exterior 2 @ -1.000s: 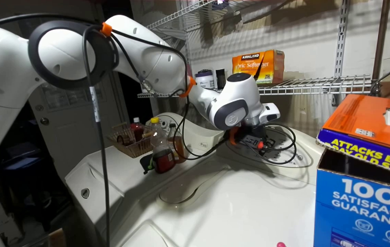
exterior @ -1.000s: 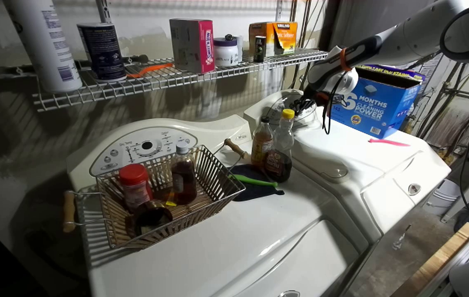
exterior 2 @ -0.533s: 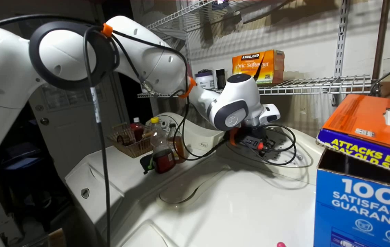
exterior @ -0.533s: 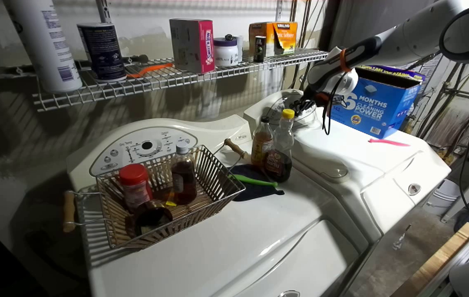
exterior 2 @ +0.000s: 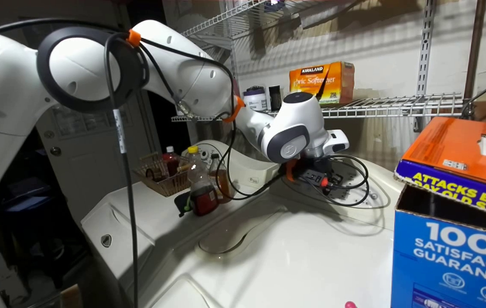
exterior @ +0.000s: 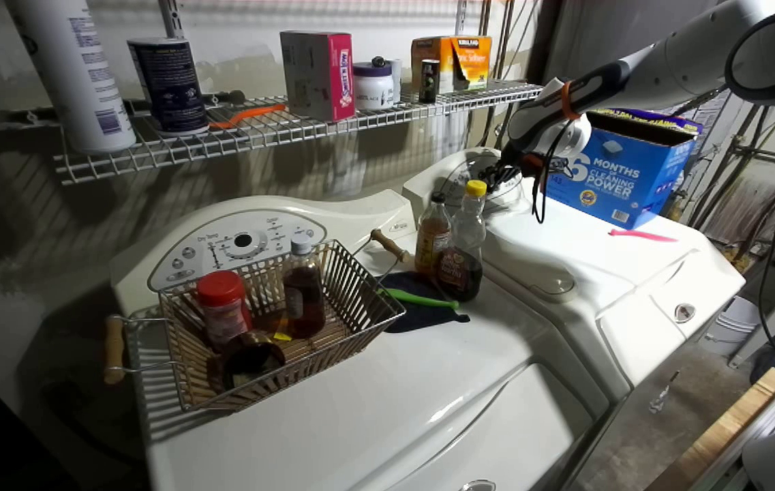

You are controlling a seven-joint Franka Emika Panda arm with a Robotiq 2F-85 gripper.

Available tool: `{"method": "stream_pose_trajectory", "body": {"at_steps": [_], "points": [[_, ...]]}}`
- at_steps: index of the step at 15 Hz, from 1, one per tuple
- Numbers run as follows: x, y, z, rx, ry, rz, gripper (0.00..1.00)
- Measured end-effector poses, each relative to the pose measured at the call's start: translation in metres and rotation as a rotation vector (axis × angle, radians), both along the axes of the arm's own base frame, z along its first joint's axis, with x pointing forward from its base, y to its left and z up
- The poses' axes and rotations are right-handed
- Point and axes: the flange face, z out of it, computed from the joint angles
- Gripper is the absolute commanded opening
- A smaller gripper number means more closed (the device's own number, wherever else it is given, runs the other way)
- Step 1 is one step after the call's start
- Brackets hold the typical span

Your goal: Turn the knob of the washing machine on the right

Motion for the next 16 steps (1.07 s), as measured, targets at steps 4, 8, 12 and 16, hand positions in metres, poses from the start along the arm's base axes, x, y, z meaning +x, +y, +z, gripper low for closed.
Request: {"method": "stream_pose_trajectory", "body": {"at_steps": [4, 8, 12, 16], "points": [[0.0002, 0.0000, -0.0001, 0.000, -0.003, -0.003, 0.00], [0.0016, 0.0021, -0.0002, -0.030, 0.000, 0.028, 0.00], [0.0028, 0.0052, 0.0000, -0.066, 0.004, 0.061, 0.00], [0.0041, 0.0083, 0.0016, -0.092, 0.018, 0.066, 0.00]]}}
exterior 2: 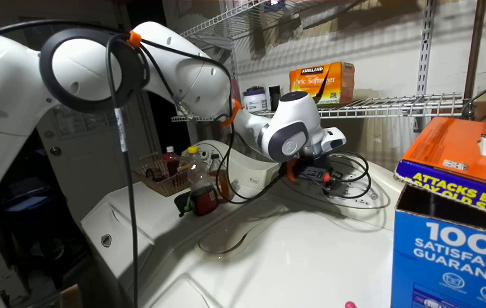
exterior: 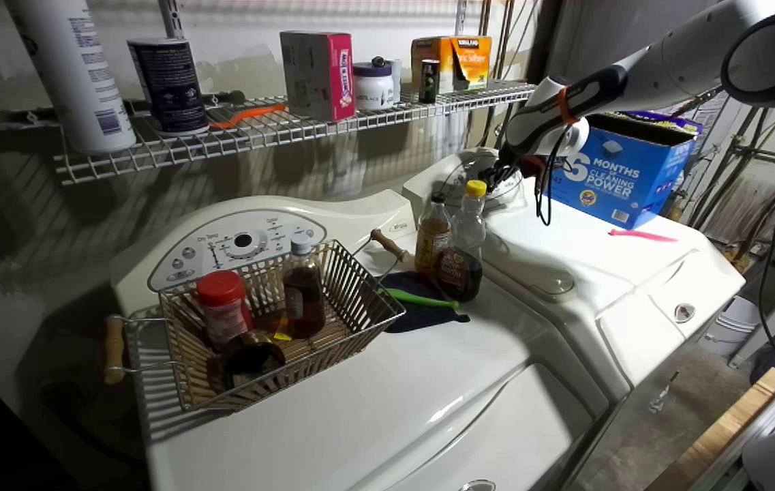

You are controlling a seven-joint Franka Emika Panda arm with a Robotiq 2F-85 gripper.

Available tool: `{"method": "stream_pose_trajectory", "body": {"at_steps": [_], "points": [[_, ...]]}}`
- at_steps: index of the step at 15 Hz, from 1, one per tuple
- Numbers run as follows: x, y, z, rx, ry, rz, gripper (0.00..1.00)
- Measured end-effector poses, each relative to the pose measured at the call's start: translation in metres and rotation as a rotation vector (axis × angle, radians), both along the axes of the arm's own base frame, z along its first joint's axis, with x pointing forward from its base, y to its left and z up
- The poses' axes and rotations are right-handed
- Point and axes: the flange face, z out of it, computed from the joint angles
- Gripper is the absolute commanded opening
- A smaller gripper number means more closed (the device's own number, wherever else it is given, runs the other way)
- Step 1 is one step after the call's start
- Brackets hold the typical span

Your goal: Turn the knob of the washing machine on the right

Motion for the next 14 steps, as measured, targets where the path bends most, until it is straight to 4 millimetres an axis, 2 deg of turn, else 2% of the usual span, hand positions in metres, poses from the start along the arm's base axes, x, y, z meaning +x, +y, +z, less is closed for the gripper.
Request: {"method": "stream_pose_trajectory", "body": {"at_steps": [2, 4, 7, 11, 14], "points": [[0.000, 0.001, 0.002, -0.012, 0.015, -0.027, 0.00], [-0.002, -0.004, 0.009, -0.031, 0.029, -0.050, 0.27], [-0.016, -0.021, 0.033, -0.050, 0.077, -0.073, 0.45], [-0.059, -0.036, 0.067, -0.051, 0.265, -0.075, 0.73], [-0.098, -0.029, 0.098, -0.026, 0.406, -0.032, 0.94]]}}
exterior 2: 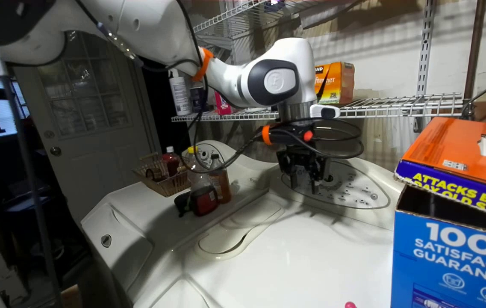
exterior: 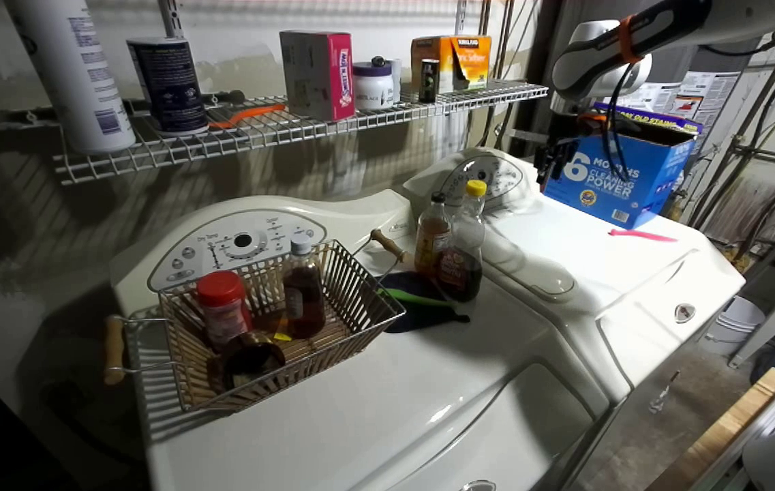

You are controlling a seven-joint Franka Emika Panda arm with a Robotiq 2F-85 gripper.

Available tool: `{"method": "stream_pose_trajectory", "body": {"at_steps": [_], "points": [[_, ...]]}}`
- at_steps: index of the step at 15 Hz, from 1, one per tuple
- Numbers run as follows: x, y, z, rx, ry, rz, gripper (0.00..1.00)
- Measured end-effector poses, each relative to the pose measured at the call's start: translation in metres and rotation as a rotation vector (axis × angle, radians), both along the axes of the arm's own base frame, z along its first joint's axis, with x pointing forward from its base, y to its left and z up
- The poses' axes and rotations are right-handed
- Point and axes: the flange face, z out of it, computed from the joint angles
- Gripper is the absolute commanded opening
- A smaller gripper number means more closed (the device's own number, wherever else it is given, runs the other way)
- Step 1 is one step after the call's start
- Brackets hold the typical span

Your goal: Turn the knob of the washing machine on the right

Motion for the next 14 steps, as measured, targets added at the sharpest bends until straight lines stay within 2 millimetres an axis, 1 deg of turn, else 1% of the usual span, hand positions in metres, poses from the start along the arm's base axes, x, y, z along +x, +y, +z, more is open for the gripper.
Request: {"method": "stream_pose_trajectory", "body": {"at_steps": [1, 4, 7, 10, 12, 14], "points": [[-0.013, 0.004, 0.011, 0.013, 0.039, 0.012, 1.00], [-0.048, 0.018, 0.045, 0.031, 0.126, 0.041, 1.00], [-0.074, 0.039, 0.080, 0.045, 0.157, 0.090, 1.00], [-0.095, 0.059, 0.112, 0.059, 0.159, 0.186, 1.00], [-0.102, 0.063, 0.120, 0.059, 0.154, 0.206, 1.00], [-0.104, 0.063, 0.117, 0.061, 0.161, 0.212, 1.00]]}}
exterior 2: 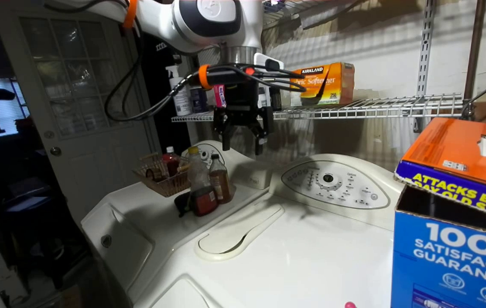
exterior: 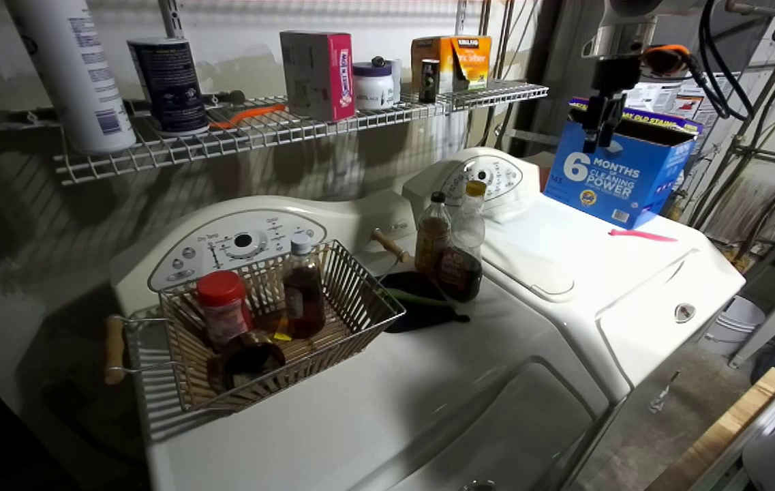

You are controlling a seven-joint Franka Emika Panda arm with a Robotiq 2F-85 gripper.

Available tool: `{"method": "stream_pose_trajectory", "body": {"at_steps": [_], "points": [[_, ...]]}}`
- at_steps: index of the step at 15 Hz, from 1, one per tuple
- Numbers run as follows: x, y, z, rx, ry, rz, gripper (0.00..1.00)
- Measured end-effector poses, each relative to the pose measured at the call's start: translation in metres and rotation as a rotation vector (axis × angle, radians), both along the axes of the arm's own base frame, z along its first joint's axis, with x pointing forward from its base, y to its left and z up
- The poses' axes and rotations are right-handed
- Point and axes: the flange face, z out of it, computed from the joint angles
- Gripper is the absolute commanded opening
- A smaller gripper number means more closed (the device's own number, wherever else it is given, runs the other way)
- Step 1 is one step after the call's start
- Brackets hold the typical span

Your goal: Turn the knob of the washing machine on the right

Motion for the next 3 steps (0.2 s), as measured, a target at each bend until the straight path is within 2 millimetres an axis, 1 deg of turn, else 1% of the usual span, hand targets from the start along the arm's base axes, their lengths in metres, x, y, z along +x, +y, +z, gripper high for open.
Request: {"method": "stream_pose_trajectory", "body": {"at_steps": [3], "points": [[-0.0001, 0.0000, -0.0016, 0.001, 0.003, 0.002, 1.00]]}}
